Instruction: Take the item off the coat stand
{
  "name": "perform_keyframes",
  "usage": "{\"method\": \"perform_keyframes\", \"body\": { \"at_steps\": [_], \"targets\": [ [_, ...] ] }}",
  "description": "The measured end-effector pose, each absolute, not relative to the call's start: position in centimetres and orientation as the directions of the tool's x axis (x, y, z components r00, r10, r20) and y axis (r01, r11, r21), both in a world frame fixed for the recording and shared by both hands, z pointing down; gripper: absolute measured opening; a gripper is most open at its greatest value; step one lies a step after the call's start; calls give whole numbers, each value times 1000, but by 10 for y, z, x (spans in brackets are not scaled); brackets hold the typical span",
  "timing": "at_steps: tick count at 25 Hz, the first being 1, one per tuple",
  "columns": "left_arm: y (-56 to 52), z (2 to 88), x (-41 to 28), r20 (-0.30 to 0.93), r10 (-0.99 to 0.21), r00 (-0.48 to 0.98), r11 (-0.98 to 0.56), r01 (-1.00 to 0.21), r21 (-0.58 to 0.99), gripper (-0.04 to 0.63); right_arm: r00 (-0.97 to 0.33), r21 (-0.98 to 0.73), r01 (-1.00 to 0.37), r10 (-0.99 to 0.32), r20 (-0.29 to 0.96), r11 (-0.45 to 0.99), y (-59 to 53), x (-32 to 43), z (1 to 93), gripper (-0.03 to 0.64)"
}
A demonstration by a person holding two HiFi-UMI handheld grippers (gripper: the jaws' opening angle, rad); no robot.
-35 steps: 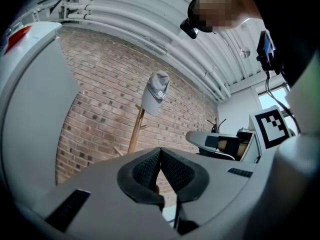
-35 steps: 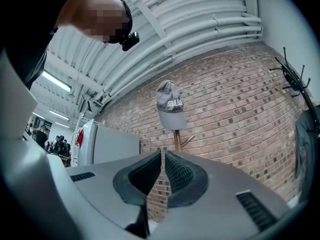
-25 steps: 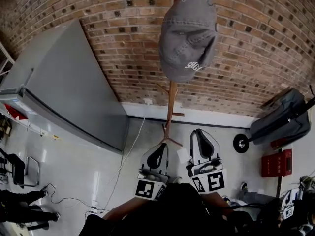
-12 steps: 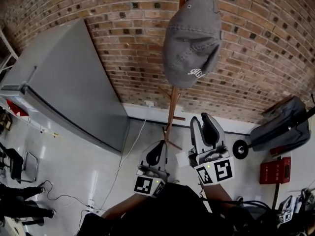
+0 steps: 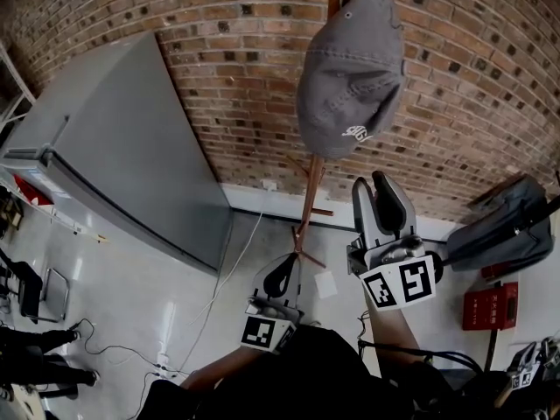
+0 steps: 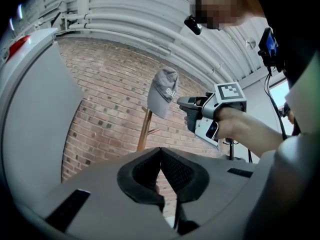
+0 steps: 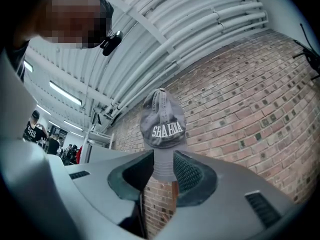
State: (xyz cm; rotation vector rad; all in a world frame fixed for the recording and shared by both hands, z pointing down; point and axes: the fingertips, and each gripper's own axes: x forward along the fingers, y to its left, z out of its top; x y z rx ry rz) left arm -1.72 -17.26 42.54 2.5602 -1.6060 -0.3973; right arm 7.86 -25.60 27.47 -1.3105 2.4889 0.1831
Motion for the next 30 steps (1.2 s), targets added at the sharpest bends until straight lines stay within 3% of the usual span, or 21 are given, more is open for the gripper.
{"method": "perform_keyframes", "body": {
  "at_steps": [30],
  "targets": [
    [-170,432,-24,-133,-907,401,-421,-884,203,17,-530,-33,-815,-767,-362,579,-292,65,217,156]
  ]
}}
